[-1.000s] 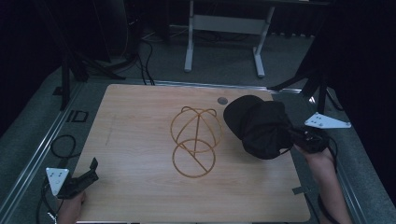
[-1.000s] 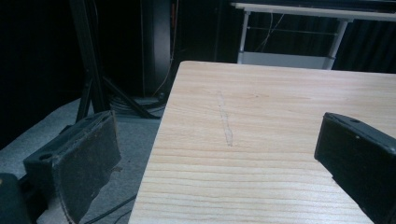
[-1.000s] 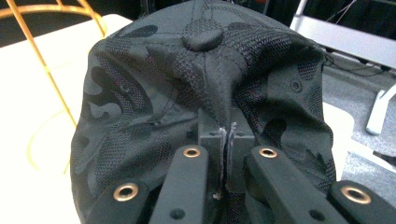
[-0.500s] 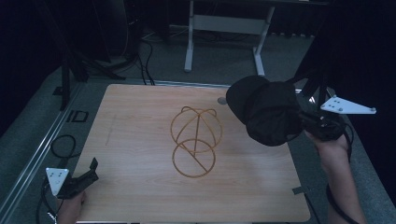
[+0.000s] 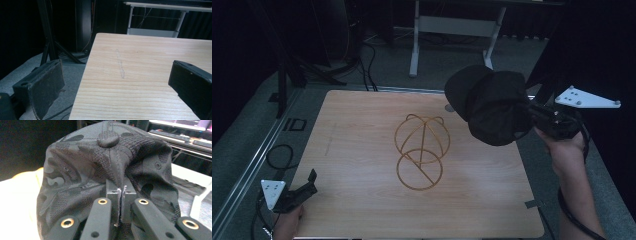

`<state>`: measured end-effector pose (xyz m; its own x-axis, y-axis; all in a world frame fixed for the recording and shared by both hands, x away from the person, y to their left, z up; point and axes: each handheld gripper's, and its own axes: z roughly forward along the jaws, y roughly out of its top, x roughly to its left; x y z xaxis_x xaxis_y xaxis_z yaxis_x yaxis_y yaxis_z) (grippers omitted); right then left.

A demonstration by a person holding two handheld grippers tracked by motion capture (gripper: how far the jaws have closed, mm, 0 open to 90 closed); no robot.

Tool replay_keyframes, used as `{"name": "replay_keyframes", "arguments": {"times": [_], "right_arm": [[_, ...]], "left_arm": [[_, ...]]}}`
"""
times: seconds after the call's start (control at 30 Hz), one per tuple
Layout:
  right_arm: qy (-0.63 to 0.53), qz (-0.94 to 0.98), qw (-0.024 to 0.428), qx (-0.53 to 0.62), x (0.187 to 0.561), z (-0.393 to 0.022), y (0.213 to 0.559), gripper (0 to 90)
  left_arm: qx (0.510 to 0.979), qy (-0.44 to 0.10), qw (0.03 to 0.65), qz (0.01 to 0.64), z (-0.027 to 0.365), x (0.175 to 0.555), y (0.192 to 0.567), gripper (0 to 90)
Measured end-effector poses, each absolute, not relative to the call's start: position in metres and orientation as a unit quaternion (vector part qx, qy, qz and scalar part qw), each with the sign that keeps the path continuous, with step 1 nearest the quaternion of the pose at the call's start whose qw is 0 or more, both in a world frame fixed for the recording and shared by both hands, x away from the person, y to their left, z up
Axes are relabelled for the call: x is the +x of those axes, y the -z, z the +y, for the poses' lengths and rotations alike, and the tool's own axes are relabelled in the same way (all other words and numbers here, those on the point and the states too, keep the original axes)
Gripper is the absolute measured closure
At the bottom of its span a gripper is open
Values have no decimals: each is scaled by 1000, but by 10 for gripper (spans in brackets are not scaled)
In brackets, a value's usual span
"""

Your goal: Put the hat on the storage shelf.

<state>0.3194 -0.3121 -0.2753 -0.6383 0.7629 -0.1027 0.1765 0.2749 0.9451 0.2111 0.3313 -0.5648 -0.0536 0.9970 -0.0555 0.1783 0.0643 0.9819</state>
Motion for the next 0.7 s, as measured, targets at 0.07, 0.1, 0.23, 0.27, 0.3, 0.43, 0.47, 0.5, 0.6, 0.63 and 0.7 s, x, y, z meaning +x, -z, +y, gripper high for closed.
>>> {"name": "replay_keyframes", "arguments": {"times": [0.07,0.1,0.23,0.27,0.3,0.43,0.47,0.5,0.6,0.63,0.7], "right_arm": [[-515,746,282,313,320,-307,275,884],[-518,746,278,313,320,-304,275,884],[-520,750,274,304,321,-293,276,883],[-522,750,271,301,321,-290,276,884],[-524,751,269,298,321,-288,276,883],[-523,757,266,287,322,-275,274,883],[-523,759,265,283,322,-271,274,884],[-524,760,265,281,322,-268,274,883],[-526,763,259,273,322,-258,273,883],[-525,765,258,271,322,-255,273,883],[-528,766,254,264,321,-249,273,883]], "left_arm": [[516,-450,455,570,331,211,565,6],[516,-450,455,570,331,211,565,6],[516,-450,455,569,331,211,565,6],[516,-450,455,569,331,211,565,6],[516,-450,455,570,331,211,565,6],[516,-450,455,569,331,211,565,6],[516,-450,456,569,331,211,565,6],[516,-450,456,569,331,211,565,6],[516,-450,456,569,331,211,565,6],[515,-450,457,569,331,211,565,6],[515,-450,457,569,331,211,565,6]]}}
